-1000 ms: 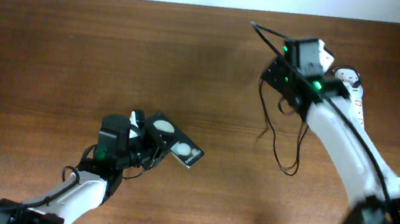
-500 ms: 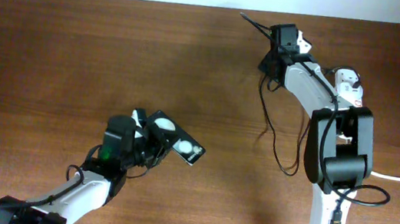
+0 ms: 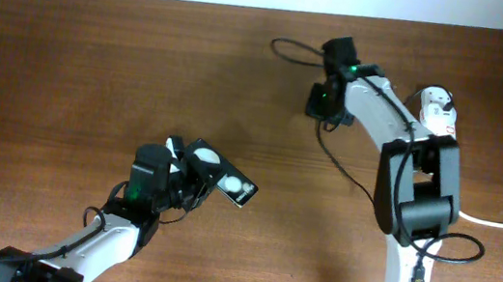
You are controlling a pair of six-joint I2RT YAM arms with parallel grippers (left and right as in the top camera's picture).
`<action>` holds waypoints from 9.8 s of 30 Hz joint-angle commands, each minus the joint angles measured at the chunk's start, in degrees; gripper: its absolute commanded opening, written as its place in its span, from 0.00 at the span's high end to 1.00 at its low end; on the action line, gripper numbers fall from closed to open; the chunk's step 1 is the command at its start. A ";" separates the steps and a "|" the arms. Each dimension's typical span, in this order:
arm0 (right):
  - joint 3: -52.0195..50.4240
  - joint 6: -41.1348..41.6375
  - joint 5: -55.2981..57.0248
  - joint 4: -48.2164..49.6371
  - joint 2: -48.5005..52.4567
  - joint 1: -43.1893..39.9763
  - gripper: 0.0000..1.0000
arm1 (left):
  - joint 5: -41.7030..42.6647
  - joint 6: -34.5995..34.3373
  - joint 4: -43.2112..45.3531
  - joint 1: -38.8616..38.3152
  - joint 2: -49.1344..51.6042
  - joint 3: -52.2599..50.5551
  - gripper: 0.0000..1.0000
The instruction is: Plug charger to phone and switch on socket
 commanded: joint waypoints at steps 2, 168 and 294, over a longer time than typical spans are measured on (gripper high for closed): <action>-3.34 -10.82 -1.79 -5.49 1.18 7.30 0.96 | 1.55 1.11 0.57 -0.11 -0.13 1.53 0.98; -40.09 -4.63 -23.61 1.44 -55.41 26.82 0.96 | 48.30 5.35 20.70 12.72 10.58 14.01 1.00; -36.70 -12.66 -1.49 -19.15 -94.68 26.73 0.01 | -1.33 58.93 -68.30 -5.35 50.58 69.83 0.64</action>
